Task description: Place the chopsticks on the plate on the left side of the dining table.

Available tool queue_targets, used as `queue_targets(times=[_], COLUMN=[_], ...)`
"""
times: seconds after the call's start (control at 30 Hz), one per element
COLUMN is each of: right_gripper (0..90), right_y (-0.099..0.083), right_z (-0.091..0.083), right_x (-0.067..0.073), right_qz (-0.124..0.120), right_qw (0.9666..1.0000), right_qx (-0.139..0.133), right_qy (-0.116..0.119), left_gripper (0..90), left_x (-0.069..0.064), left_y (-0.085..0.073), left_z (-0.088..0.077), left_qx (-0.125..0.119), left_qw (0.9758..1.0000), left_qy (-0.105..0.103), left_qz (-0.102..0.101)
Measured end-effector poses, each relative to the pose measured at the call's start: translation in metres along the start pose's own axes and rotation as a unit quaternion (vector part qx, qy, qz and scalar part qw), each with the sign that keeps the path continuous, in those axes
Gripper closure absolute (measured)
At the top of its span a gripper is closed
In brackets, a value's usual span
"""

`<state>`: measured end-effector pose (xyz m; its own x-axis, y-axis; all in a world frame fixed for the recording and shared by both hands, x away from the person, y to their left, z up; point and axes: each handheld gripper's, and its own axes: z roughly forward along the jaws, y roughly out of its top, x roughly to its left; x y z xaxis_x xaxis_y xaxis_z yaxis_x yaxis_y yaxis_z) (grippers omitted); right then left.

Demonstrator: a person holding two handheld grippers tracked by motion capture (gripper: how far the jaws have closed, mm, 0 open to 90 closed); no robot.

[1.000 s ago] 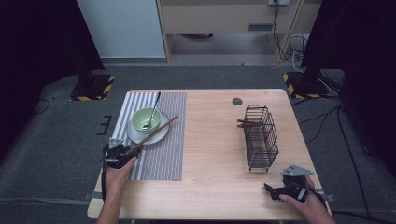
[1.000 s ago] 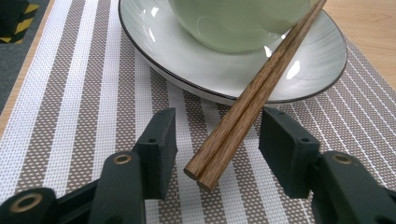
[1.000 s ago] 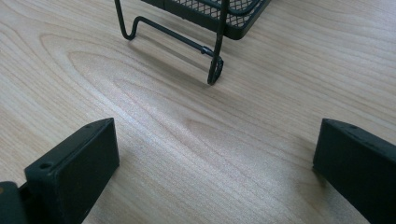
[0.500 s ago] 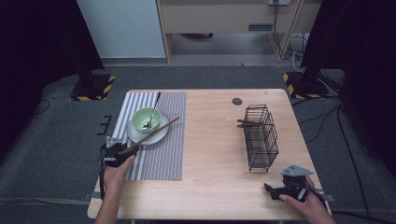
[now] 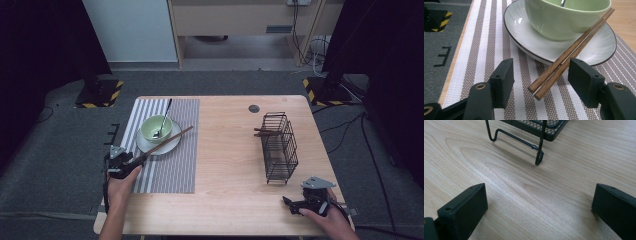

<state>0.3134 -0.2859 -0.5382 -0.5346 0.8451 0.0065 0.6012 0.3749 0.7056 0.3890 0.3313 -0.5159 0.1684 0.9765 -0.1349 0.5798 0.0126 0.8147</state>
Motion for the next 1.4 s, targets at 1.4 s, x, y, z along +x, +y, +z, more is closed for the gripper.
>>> queue_targets(times=[1.4], right_gripper=[0.4], right_y=[0.000], right_z=[0.000], right_x=[0.000], right_qz=[0.000], right_qw=[1.0000], right_qx=[0.000], right_qy=[0.000], left_gripper=[52.6], left_x=[0.016], left_y=[-0.005], left_z=[0.001], left_qx=[-0.002], left_qw=[0.9996], left_qy=[0.027], left_qz=[-0.001])
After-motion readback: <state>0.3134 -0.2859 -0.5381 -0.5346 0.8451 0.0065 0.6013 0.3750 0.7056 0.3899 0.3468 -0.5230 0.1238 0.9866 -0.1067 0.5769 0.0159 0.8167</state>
